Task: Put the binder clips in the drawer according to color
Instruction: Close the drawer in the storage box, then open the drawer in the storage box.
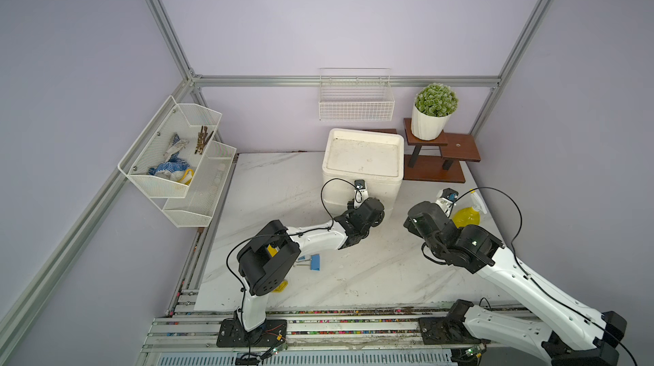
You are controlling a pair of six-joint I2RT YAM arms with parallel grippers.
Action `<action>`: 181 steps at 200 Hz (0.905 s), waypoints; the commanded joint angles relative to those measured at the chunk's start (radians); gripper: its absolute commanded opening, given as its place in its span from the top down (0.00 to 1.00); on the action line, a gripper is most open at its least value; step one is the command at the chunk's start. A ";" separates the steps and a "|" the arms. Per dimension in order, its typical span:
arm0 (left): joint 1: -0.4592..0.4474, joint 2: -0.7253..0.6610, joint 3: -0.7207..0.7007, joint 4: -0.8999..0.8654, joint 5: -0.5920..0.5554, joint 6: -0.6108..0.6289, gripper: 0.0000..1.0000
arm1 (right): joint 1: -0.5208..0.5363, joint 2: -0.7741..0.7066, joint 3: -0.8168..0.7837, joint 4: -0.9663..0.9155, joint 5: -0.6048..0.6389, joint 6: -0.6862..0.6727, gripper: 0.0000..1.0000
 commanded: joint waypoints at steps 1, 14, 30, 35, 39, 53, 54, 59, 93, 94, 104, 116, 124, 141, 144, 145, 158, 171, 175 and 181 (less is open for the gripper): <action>0.045 0.010 -0.008 0.046 -0.032 -0.005 0.33 | -0.004 -0.011 -0.013 0.011 -0.005 0.020 0.25; 0.043 -0.016 -0.045 0.055 -0.025 -0.029 0.33 | -0.004 -0.013 -0.016 0.015 -0.005 0.021 0.25; 0.037 -0.060 -0.111 0.078 0.018 -0.045 0.36 | -0.004 -0.010 -0.019 0.016 -0.003 0.020 0.25; 0.034 -0.075 -0.133 0.079 0.026 -0.057 0.36 | -0.004 -0.011 -0.019 0.016 -0.003 0.020 0.25; 0.030 -0.087 -0.152 0.076 0.026 -0.074 0.37 | -0.004 -0.010 -0.019 0.017 -0.003 0.020 0.25; 0.025 -0.125 -0.227 0.070 0.020 -0.158 0.40 | -0.004 -0.010 -0.026 0.022 -0.001 0.020 0.25; 0.026 -0.126 -0.232 0.072 0.020 -0.164 0.40 | -0.004 -0.009 -0.027 0.022 -0.001 0.020 0.25; 0.026 -0.131 -0.262 0.091 0.028 -0.183 0.40 | -0.006 -0.010 -0.030 0.027 -0.002 0.020 0.25; 0.029 -0.075 -0.296 0.185 0.028 -0.187 0.39 | -0.007 0.002 -0.041 0.047 -0.015 0.013 0.25; 0.029 -0.072 -0.296 0.188 0.027 -0.187 0.39 | -0.007 0.002 -0.041 0.047 -0.016 0.013 0.25; 0.029 -0.050 -0.302 0.234 0.006 -0.178 0.39 | -0.006 0.002 -0.041 0.047 -0.016 0.011 0.25; 0.028 -0.015 -0.321 0.333 -0.018 -0.139 0.39 | -0.008 -0.004 -0.044 0.047 -0.013 0.011 0.25; 0.028 0.002 -0.331 0.377 -0.037 -0.129 0.38 | -0.008 -0.008 -0.044 0.047 -0.011 0.010 0.24; 0.028 0.037 -0.329 0.423 -0.083 -0.112 0.37 | -0.013 -0.016 -0.047 0.047 -0.010 0.005 0.24; 0.028 0.045 -0.328 0.435 -0.088 -0.104 0.37 | -0.013 -0.017 -0.048 0.048 -0.011 0.005 0.24; 0.028 0.048 -0.328 0.440 -0.089 -0.101 0.37 | -0.014 -0.018 -0.049 0.048 -0.011 0.004 0.24; 0.028 0.079 -0.319 0.472 -0.100 -0.081 0.37 | -0.020 -0.021 -0.052 0.048 -0.016 0.002 0.24; 0.028 0.105 -0.312 0.481 -0.114 -0.089 0.37 | -0.026 -0.022 -0.053 0.047 -0.020 -0.002 0.24; 0.028 0.115 -0.310 0.486 -0.117 -0.087 0.37 | -0.028 -0.022 -0.053 0.048 -0.021 -0.004 0.24; 0.028 0.128 -0.303 0.495 -0.118 -0.075 0.37 | -0.030 -0.022 -0.052 0.047 -0.023 -0.005 0.24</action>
